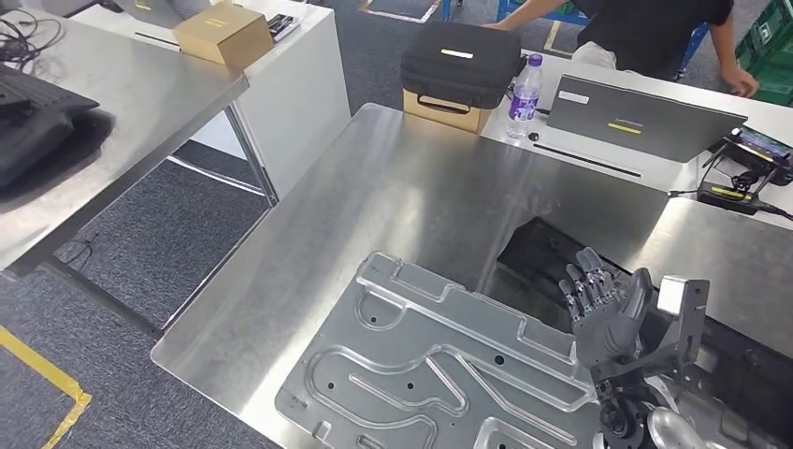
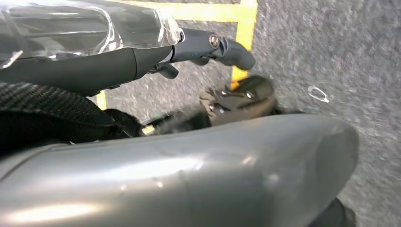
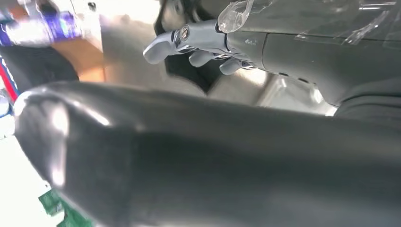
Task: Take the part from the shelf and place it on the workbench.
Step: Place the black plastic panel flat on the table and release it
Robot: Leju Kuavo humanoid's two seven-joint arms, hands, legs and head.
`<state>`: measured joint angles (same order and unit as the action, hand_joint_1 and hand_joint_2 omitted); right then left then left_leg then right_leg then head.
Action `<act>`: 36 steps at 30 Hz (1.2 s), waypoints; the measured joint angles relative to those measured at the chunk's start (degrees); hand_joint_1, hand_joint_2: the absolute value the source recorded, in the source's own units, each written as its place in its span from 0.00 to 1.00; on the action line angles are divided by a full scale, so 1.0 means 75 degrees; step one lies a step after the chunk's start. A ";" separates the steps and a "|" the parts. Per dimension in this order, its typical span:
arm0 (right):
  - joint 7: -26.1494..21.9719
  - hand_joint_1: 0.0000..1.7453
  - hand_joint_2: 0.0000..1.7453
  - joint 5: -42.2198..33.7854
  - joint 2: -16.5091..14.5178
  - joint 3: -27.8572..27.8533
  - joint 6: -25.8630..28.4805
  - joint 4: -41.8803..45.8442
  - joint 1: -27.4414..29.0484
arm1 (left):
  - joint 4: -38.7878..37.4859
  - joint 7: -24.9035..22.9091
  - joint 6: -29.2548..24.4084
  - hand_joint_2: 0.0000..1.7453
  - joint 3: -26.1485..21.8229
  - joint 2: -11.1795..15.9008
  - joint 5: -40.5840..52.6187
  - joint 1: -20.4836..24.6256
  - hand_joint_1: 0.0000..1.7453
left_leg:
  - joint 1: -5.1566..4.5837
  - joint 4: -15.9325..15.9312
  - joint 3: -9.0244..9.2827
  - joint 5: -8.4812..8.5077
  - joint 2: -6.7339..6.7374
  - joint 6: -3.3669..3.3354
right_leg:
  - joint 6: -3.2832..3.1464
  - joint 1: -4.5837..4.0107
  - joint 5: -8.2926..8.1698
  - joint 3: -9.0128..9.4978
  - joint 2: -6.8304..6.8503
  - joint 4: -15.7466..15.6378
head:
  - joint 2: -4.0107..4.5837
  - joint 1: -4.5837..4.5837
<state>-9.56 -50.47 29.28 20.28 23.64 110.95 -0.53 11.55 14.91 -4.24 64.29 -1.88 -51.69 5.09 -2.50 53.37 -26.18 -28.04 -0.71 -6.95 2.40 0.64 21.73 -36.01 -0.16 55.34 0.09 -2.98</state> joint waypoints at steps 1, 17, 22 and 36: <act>-0.0002 0.00 0.00 0.0000 -0.0008 0.0007 -0.0015 0.0007 0.0006 | -0.0001 0.0000 0.0002 0.00 0.0000 -0.0007 -0.0001 -0.0007 0.00 | 0.0017 -0.0131 0.0007 0.0128 -0.0027 0.0002 | 0.0032 0.0021 -0.0044 -0.0024 -0.0010 -0.0050 | 0.0000 -0.0005; -0.0037 0.00 0.00 0.0063 -0.0138 0.0114 -0.0162 0.0017 0.0058 | -0.0010 0.0043 0.0015 0.00 -0.0001 0.0034 -0.0082 0.0089 0.00 | 0.0519 0.0517 -0.1041 0.0400 -0.0017 0.0684 | 0.0483 0.0453 0.0739 0.0319 -0.0054 0.0489 | 0.0000 -0.0019; -0.0047 0.00 0.00 0.0075 -0.0160 0.0122 -0.0191 0.0029 0.0058 | -0.0009 0.0082 0.0025 0.00 0.0001 0.0041 -0.0076 0.0116 0.00 | 0.0494 0.2563 -0.1622 -0.1005 0.0049 0.0696 | 0.0292 0.0283 0.0577 0.0045 0.0056 0.0530 | 0.0000 -0.0081; -0.0063 0.00 0.00 0.0098 -0.0181 0.0172 -0.0221 0.0021 0.0058 | -0.0030 0.0057 0.0034 0.00 0.0031 -0.0012 -0.0086 0.0017 0.00 | 0.0033 -0.0254 -0.0221 0.0465 0.0079 0.0023 | 0.0196 -0.0071 0.1107 -0.0523 -0.0024 0.1192 | 0.0000 -0.0061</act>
<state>-10.03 -49.74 27.92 21.57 21.98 111.11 -0.10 11.32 15.33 -3.98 64.52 -1.97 -52.33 5.22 -2.25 51.46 -27.84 -24.56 -0.12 -6.78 3.88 0.11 30.03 -39.94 -0.34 64.28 0.09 -3.44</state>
